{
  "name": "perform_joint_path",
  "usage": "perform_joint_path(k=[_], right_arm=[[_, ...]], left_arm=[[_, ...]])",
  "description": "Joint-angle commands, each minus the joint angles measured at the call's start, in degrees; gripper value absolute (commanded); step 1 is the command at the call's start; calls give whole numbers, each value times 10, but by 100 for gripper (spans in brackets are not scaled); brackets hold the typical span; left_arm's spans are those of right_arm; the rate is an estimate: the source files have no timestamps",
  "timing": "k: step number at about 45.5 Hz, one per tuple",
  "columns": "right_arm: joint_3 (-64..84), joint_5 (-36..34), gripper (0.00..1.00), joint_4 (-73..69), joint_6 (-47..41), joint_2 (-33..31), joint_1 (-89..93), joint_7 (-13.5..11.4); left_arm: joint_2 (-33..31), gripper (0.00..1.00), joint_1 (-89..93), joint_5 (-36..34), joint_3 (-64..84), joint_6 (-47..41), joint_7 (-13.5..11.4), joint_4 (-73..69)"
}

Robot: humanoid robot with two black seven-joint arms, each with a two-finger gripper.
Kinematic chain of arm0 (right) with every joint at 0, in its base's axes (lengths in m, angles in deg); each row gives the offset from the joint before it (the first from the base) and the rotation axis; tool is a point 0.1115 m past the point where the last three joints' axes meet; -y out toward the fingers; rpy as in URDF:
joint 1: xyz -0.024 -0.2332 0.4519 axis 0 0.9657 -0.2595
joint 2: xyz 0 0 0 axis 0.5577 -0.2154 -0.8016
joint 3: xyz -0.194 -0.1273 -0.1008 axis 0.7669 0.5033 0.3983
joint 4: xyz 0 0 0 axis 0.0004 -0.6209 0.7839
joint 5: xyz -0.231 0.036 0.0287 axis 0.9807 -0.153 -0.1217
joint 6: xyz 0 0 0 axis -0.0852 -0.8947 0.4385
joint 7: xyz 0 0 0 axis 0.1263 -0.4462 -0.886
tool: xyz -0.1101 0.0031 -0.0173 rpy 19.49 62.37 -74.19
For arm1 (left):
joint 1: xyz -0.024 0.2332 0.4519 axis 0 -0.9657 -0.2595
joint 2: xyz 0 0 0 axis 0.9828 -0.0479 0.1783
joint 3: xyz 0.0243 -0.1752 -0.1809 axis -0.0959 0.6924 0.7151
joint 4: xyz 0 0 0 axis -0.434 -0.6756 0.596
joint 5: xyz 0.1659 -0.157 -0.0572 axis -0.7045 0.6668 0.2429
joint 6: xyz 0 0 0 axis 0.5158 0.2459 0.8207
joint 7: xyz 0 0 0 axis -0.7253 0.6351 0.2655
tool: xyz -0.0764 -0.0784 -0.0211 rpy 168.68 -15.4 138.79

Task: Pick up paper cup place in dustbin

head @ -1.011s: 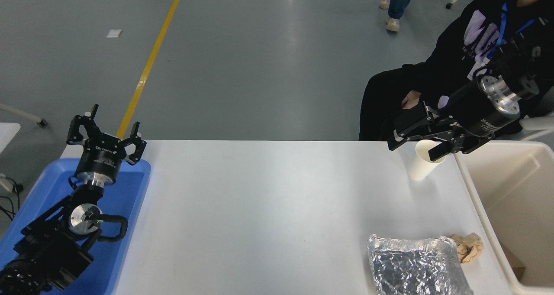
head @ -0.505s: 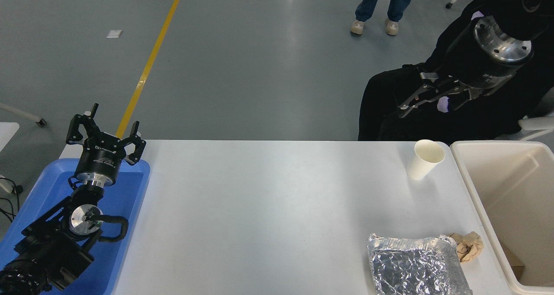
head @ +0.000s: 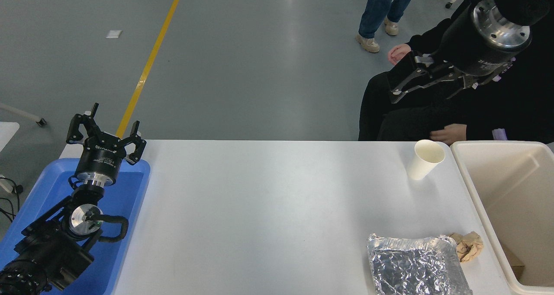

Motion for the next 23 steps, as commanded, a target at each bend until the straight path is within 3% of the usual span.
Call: perform_joint_path(k=[1, 3, 16, 23], right_arm=[[3, -44, 99, 3, 0, 4, 14, -3], [4, -40, 94, 5, 0, 6, 33, -7], [67, -26, 94, 27, 6, 25, 114, -13], [70, -46, 94, 56, 137, 23, 194, -13]], left_arm=[[0, 99, -1, 0, 0, 0, 0, 0], [0, 99, 0, 0, 0, 0, 0, -1], [0, 99, 0, 0, 0, 0, 0, 0], [0, 99, 0, 0, 0, 0, 0, 0]])
